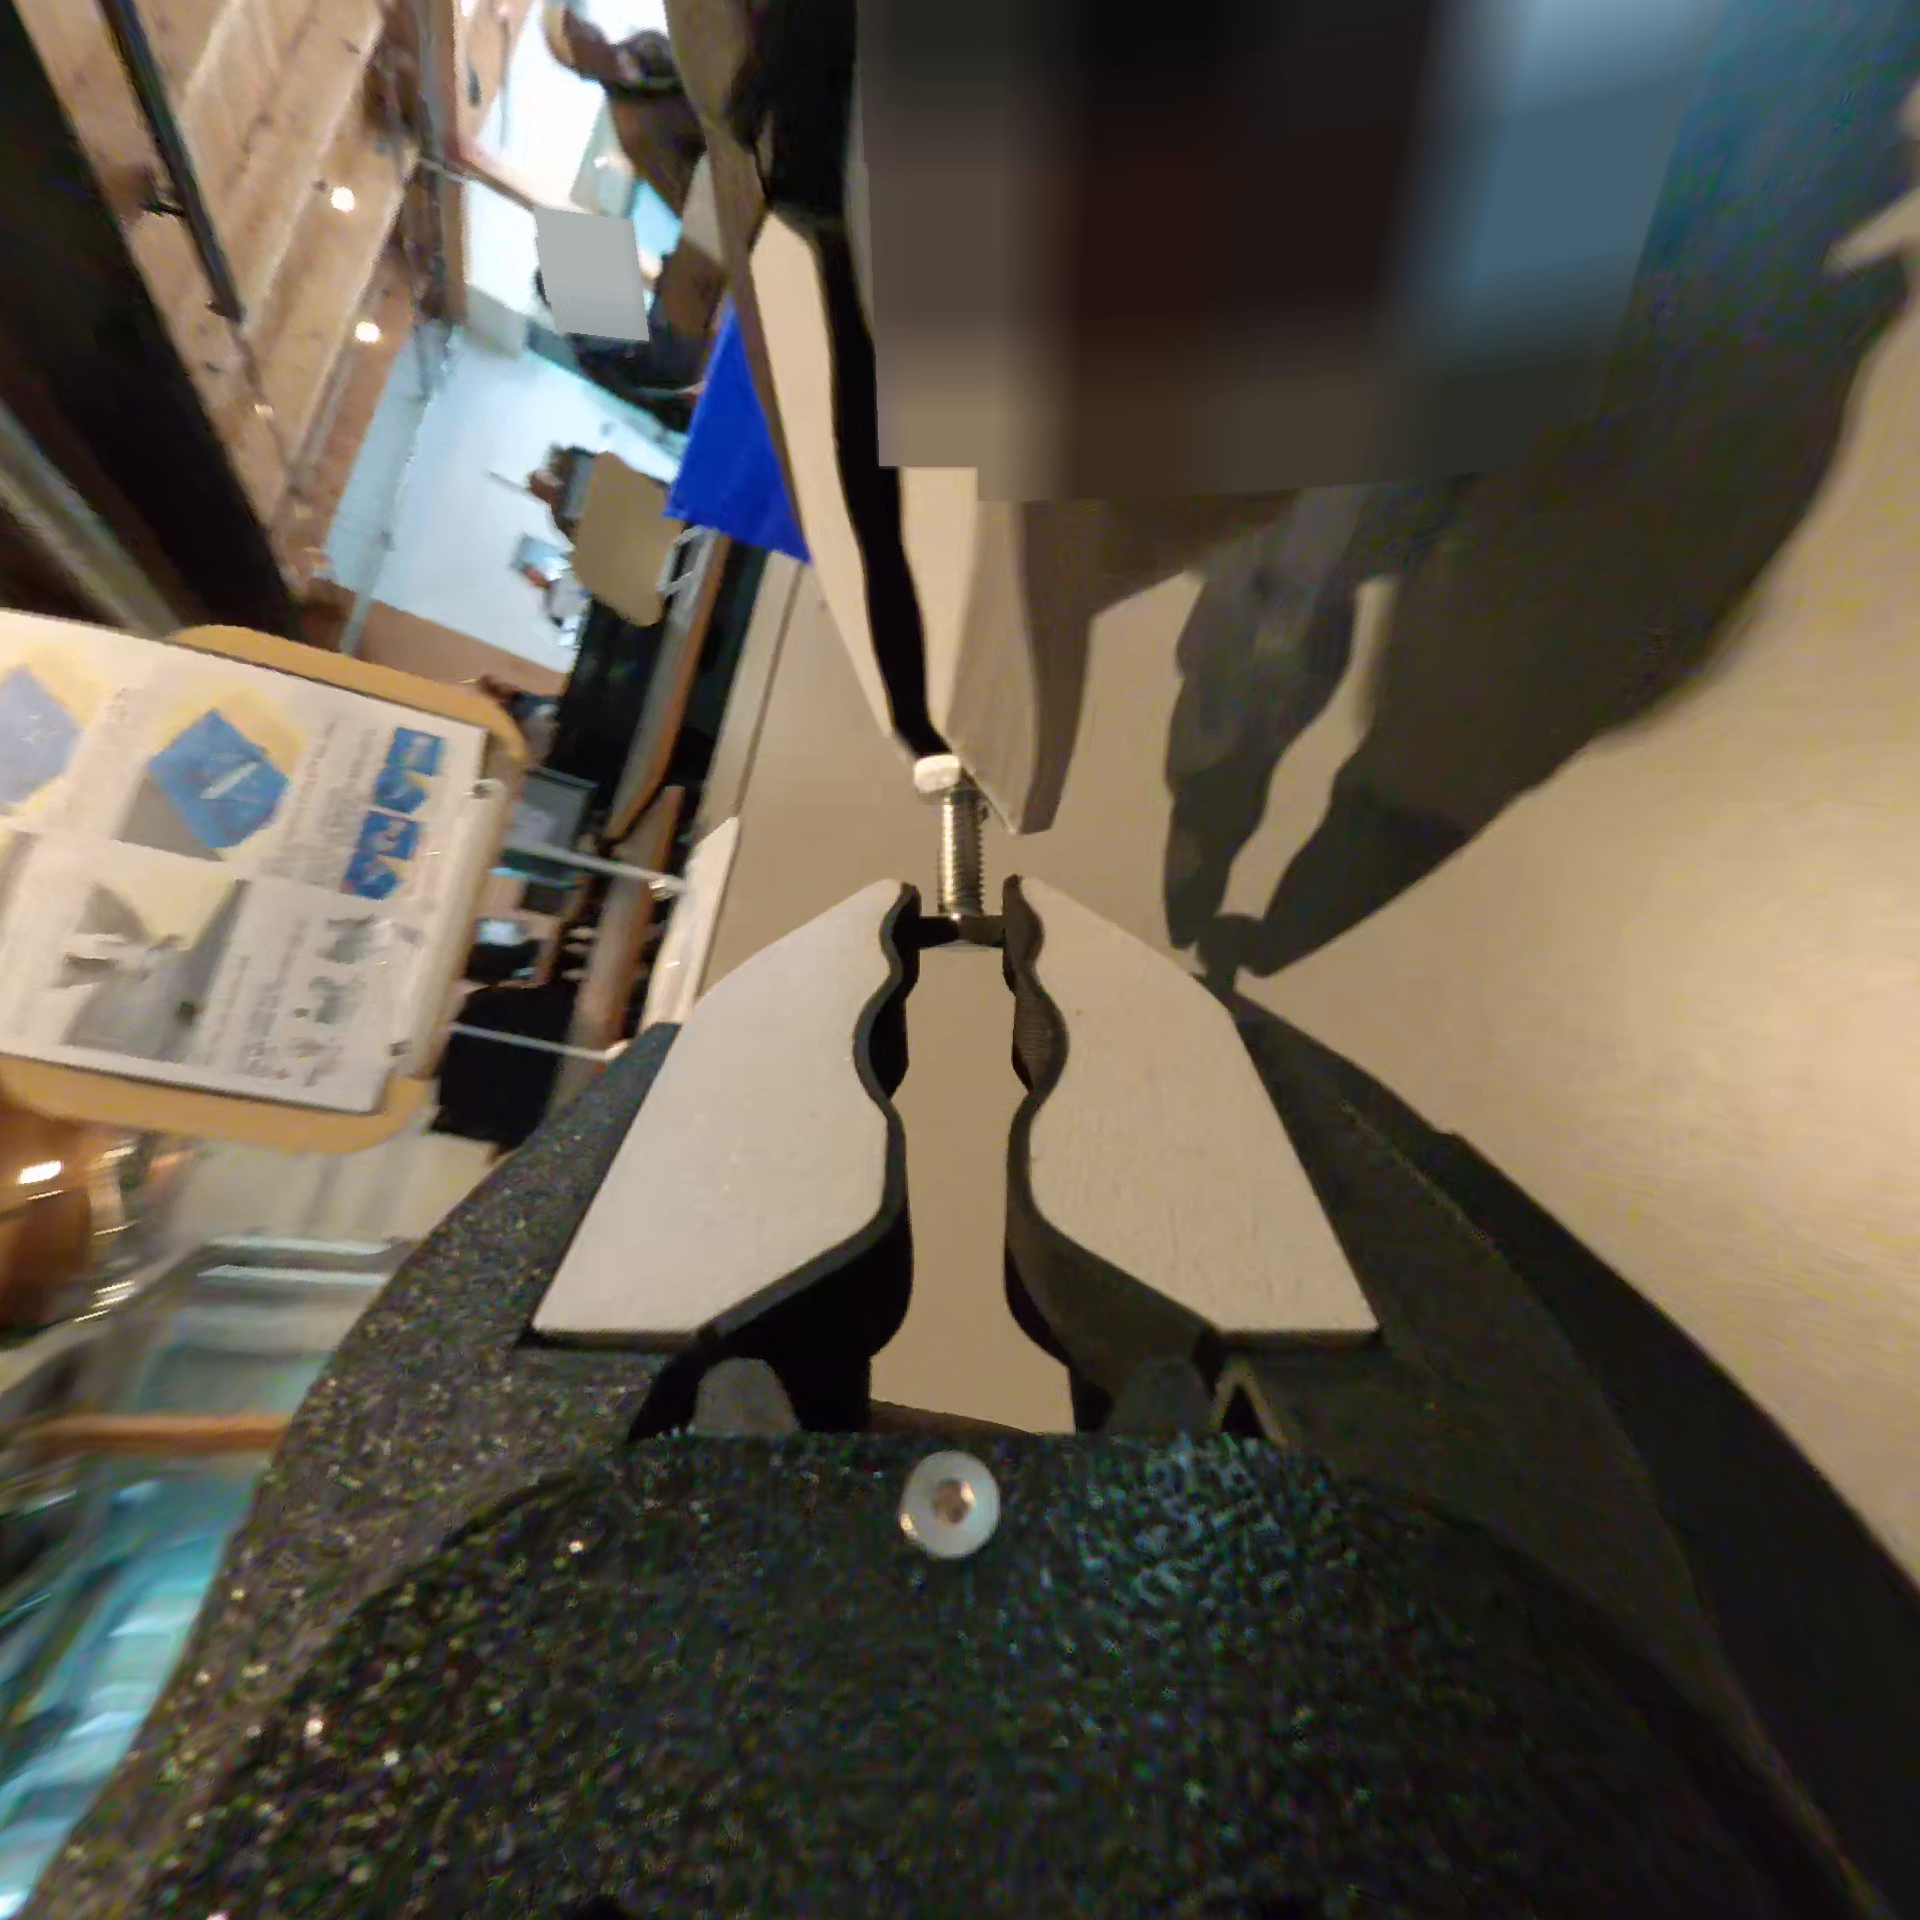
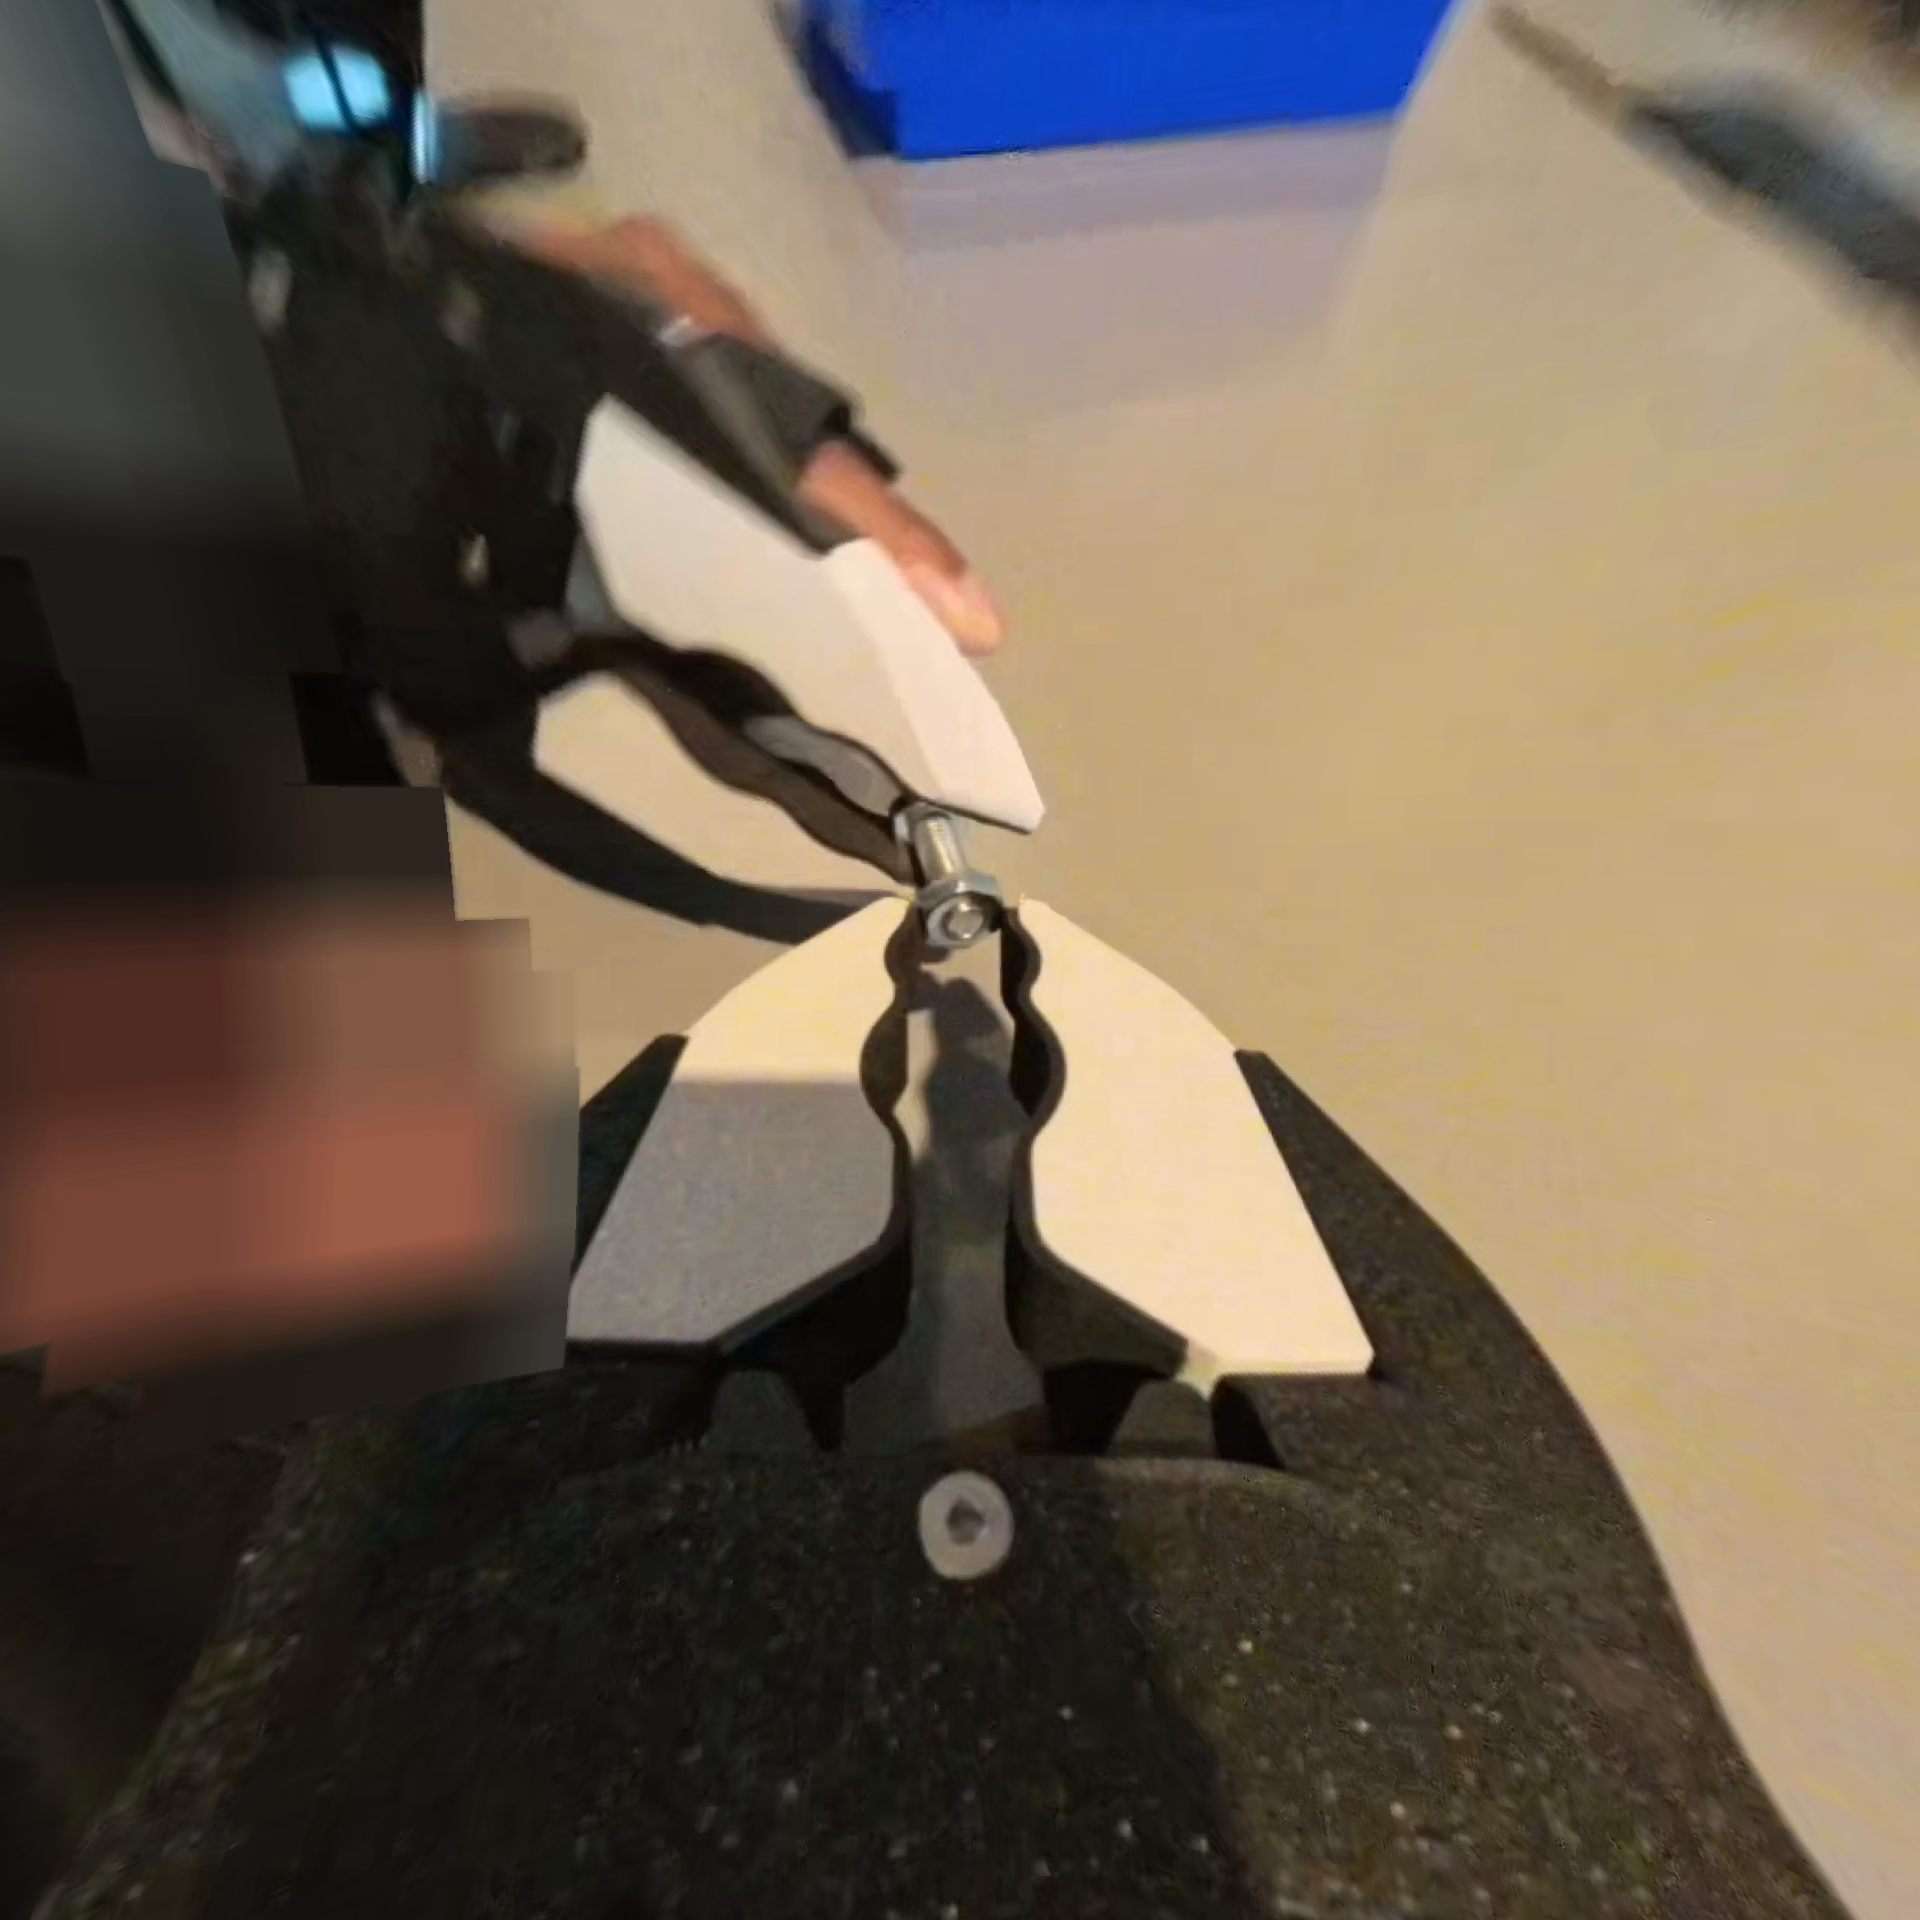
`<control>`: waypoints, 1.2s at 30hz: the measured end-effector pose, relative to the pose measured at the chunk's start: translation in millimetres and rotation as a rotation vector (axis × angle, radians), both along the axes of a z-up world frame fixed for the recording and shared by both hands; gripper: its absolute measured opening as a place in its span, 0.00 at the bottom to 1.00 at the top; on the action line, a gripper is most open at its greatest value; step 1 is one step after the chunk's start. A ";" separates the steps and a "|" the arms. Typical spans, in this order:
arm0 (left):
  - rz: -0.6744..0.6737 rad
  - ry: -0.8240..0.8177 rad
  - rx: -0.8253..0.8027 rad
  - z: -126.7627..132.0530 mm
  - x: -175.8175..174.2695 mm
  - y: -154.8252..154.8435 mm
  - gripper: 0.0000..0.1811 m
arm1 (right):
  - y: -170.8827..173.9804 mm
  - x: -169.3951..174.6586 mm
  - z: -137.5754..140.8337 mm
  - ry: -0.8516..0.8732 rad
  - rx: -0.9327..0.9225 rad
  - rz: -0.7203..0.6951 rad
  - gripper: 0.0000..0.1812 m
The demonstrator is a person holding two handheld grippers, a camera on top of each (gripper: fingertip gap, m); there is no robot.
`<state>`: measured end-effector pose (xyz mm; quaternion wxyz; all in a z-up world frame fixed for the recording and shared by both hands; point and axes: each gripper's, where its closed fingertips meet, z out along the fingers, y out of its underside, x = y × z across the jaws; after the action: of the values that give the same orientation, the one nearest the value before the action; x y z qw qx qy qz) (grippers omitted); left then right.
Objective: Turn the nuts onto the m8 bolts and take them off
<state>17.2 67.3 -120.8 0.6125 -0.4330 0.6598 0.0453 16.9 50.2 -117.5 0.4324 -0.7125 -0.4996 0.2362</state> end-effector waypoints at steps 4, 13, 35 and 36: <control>0.029 -0.043 0.042 9.9 0.3 2.7 0.08 | 2.5 -1.1 11.4 0.169 -0.163 -0.024 0.17; -0.080 -0.108 -0.195 6.7 2.9 -10.4 0.08 | -8.6 7.3 11.6 -0.076 0.387 0.175 0.18; -0.078 -0.097 -0.173 5.7 3.9 -10.6 0.08 | -12.8 9.6 17.8 -0.019 0.308 0.178 0.19; -0.089 -0.098 -0.186 5.4 4.2 -12.0 0.08 | -12.8 9.9 16.5 -0.035 0.336 0.185 0.18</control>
<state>21.4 55.3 -115.4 0.6026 -0.4601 0.6488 -0.0646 26.9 37.5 -101.0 0.5129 -0.5853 -0.6028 0.1759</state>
